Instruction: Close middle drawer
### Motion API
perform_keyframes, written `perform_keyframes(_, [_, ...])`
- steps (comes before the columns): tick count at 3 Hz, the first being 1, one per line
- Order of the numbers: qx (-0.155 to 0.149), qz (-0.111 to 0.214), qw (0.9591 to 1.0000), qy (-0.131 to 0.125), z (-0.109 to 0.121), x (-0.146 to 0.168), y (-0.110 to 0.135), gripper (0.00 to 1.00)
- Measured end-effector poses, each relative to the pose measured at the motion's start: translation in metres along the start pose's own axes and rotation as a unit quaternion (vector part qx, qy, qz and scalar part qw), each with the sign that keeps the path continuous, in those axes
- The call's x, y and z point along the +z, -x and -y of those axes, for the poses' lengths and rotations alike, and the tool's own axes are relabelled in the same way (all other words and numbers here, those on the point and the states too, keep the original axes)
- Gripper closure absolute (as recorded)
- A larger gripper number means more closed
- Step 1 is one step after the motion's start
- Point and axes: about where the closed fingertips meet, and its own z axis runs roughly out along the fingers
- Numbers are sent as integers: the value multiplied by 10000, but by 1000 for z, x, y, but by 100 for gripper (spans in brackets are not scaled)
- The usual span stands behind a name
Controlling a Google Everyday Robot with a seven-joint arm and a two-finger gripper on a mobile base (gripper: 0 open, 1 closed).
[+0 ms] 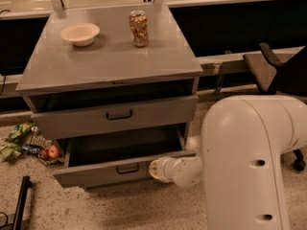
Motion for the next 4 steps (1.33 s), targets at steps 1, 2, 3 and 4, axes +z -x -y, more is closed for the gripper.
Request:
perform_keyframes(1, [-115,45,9999,-83,8,2,0,100])
perform_keyframes(2, [-291,33,9995,-122,20,9,-2,100])
perform_keyframes(3, [-381,-62,9992,-92,34,22,-15,100])
perform_keyframes(4, [-395,-146,9991,-59,41,28,-25,100])
